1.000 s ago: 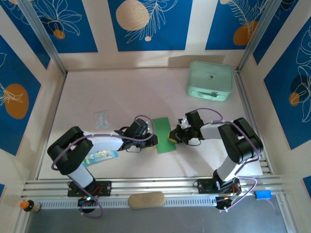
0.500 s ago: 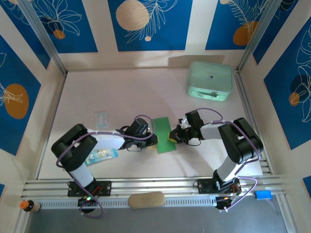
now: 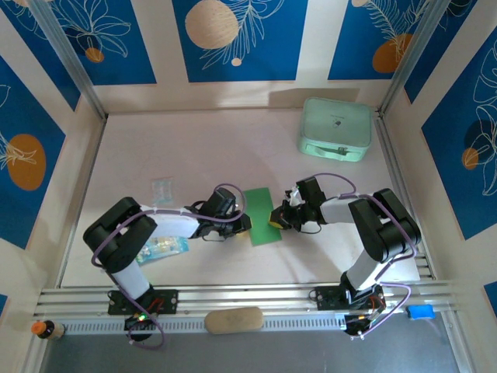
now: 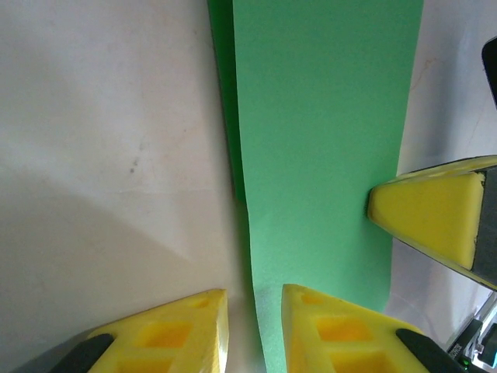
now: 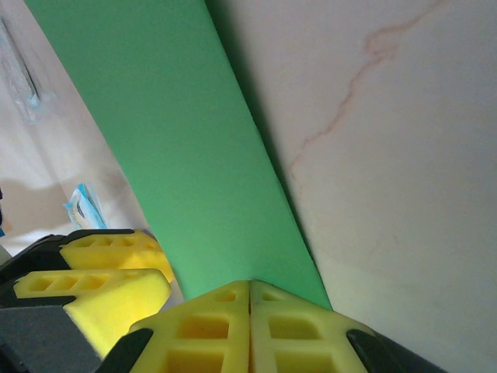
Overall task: Fold a paper plane with a square sheet of paper (pick it up from the middle)
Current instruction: Third fold the triangle at the center of the table.
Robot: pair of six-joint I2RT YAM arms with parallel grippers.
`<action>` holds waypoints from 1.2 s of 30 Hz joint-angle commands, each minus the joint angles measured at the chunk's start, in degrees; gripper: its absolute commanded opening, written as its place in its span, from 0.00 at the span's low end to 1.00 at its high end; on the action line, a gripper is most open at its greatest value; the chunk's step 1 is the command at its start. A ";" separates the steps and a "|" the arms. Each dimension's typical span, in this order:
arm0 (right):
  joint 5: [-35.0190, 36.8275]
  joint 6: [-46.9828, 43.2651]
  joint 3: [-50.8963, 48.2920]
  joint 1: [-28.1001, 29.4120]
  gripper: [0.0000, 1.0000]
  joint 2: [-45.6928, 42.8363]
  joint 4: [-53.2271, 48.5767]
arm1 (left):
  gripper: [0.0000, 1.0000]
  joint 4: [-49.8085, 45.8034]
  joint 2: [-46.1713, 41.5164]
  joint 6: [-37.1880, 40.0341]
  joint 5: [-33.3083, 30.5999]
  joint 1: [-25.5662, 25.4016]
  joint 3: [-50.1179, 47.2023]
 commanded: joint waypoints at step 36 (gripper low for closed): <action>1.47 -0.06 -2.16 -0.57 0.07 0.21 -4.66 | 0.16 8.60 2.40 -2.28 1.32 0.02 0.09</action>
